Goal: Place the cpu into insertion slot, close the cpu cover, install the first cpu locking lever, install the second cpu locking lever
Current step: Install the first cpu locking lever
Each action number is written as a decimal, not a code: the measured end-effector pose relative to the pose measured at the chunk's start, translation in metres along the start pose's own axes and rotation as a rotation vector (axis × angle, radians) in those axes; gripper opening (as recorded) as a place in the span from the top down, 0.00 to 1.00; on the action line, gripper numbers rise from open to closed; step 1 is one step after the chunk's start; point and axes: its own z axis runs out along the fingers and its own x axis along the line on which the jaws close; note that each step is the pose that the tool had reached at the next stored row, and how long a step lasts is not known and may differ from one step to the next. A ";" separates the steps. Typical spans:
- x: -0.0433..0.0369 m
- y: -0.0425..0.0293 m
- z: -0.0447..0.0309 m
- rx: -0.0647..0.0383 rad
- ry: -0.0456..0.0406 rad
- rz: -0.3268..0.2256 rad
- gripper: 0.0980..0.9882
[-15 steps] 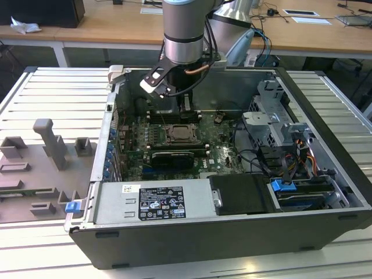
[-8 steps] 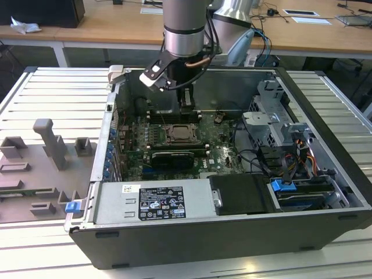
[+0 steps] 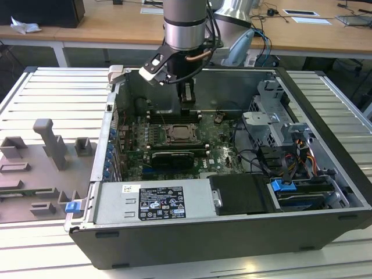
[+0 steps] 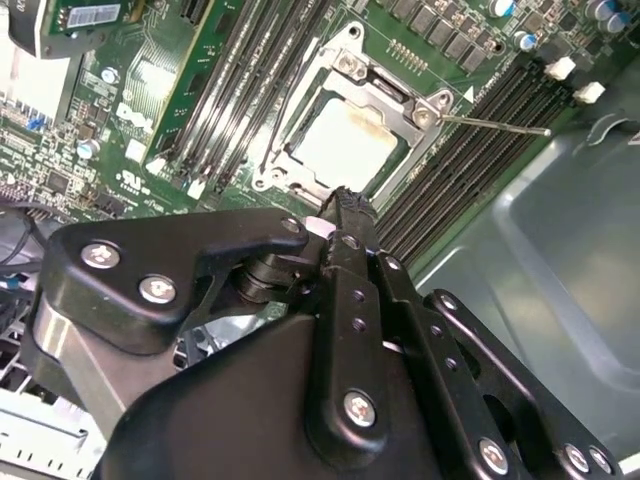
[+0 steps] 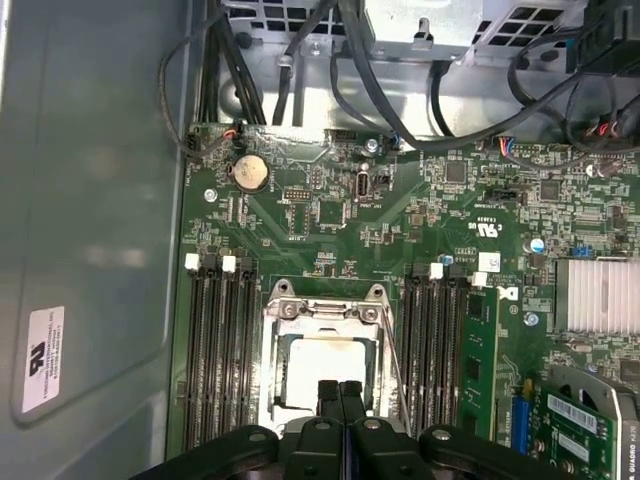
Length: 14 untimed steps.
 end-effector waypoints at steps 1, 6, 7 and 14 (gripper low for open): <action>0.0000 0.0001 -0.0014 0.000 0.0000 0.000 0.99; -0.0001 0.0009 -0.0133 0.000 0.0001 0.000 0.99; -0.0002 0.0010 -0.0153 0.000 0.0001 0.000 0.99; -0.0002 0.0013 -0.0187 0.032 0.0105 -0.169 0.99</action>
